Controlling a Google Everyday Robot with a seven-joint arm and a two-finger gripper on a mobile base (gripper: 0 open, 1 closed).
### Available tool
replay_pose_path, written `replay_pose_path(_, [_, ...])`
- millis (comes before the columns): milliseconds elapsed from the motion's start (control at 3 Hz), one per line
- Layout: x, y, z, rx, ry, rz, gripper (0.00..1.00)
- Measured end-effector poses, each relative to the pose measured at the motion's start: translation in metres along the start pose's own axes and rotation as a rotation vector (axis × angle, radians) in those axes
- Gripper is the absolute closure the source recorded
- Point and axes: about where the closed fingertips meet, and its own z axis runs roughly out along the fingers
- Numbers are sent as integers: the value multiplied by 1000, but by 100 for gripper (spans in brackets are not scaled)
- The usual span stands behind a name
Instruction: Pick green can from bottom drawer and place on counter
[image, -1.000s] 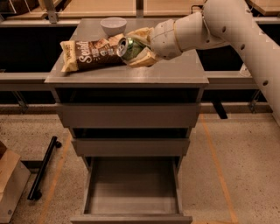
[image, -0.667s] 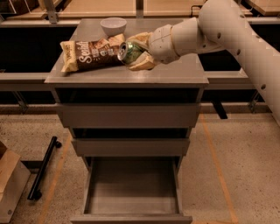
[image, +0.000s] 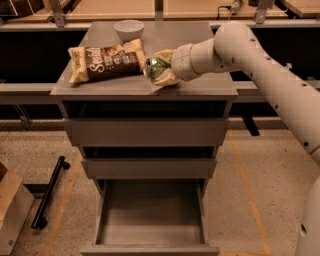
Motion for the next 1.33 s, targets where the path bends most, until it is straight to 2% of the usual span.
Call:
replay_pose_path(333, [39, -13, 16, 11, 49, -16, 83])
replay_pose_path(1333, [36, -17, 14, 11, 49, -16, 13])
